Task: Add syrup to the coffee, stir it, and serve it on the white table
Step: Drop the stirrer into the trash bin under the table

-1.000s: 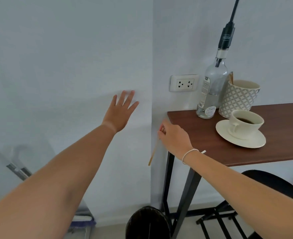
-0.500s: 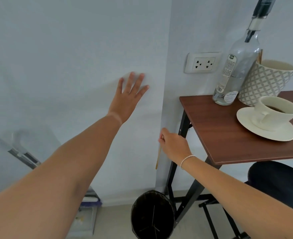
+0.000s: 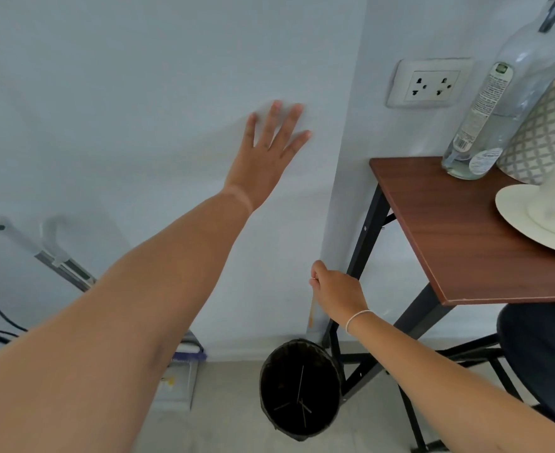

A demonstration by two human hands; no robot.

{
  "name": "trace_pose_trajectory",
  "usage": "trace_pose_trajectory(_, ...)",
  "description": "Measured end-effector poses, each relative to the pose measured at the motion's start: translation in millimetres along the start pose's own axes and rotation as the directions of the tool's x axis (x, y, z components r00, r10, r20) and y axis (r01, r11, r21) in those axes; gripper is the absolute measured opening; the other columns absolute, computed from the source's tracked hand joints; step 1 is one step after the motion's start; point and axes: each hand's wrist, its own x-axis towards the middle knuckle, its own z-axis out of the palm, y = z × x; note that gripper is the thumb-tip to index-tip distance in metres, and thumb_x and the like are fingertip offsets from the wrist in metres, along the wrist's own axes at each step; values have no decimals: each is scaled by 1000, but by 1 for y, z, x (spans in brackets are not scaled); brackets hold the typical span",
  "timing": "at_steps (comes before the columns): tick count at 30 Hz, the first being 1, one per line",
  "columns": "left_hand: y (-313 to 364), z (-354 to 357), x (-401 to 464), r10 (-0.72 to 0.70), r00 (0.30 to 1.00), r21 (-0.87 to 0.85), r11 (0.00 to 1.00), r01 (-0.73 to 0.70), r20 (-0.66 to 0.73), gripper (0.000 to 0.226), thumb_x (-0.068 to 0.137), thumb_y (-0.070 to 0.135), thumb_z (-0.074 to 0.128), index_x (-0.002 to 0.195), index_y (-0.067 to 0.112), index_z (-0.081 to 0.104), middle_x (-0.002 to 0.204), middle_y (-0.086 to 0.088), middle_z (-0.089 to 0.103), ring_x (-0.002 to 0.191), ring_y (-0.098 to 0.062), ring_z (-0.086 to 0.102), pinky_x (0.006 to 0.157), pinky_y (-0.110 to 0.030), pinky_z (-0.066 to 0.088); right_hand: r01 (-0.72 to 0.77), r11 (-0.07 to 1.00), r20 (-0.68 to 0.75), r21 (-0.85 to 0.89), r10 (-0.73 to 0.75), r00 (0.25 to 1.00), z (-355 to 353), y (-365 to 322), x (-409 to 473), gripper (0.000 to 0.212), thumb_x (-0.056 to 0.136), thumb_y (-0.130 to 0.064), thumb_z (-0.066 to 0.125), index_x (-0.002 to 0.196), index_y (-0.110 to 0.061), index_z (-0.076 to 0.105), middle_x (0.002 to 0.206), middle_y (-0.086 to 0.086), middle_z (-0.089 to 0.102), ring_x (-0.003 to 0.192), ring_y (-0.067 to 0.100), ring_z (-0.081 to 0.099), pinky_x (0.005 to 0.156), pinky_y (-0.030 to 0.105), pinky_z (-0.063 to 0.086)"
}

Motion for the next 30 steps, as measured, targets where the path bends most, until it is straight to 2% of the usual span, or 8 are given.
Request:
trace_pose_trajectory(7, 0, 2, 0, -7, 1000, 8, 1000, 7, -23, 75, 92, 15, 40, 151, 20, -6, 161, -13, 6, 145, -39, 16, 112, -52, 25, -5, 1000, 15, -3, 5, 1000, 10, 0, -3, 13, 101, -28, 30, 97, -17, 36, 57, -9, 36, 46, 7, 32, 43, 20, 21)
trace_pose_trajectory(14, 1, 2, 0, -7, 1000, 16, 1000, 7, -23, 74, 92, 13, 39, 151, 20, -4, 161, -12, 6, 145, -39, 17, 112, -51, 26, -7, 1000, 28, 1, 7, 1000, 17, 0, -8, 20, 101, -28, 31, 107, -13, 43, 58, -9, 37, 46, 7, 32, 44, 21, 23)
trace_pose_trajectory(18, 1, 2, 0, -6, 1000, 15, 1000, 6, -23, 76, 91, 11, 41, 151, 20, -4, 161, -13, 6, 145, -39, 16, 112, -52, 26, 15, 1000, 31, -1, -15, 999, 16, 0, -13, 20, 101, -28, 31, 108, -13, 42, 70, -2, 51, 49, 11, 36, 44, 20, 23)
trace_pose_trajectory(21, 1, 1, 0, -9, 1000, 6, 1000, 9, -17, 76, 91, 9, 41, 151, 20, -5, 161, -13, 5, 145, -40, 15, 112, -52, 25, 35, 999, 29, -13, -34, 999, 14, 1, -16, 20, 101, -28, 31, 109, -13, 42, 74, -1, 53, 50, 12, 39, 44, 20, 24)
trace_pose_trajectory(27, 1, 1, 1, 2, 1000, 6, 1000, -2, 0, 76, 91, 8, 39, 151, 20, -5, 161, -14, 4, 145, -40, 14, 112, -53, 24, 62, 998, 15, -7, -62, 998, 7, 1, -14, 22, 101, -29, 32, 111, -13, 43, 74, -1, 54, 61, 17, 49, 51, 22, 35)
trace_pose_trajectory(30, 1, 0, -1, 6, 1000, 20, 1000, -6, 28, 76, 91, 7, 37, 151, 19, -9, 161, -14, 1, 145, -41, 12, 112, -53, 23, 66, 998, -13, 16, -66, 998, 0, -1, -11, 23, 101, -30, 33, 112, -13, 43, 81, 3, 64, 63, 17, 53, 49, 18, 35)
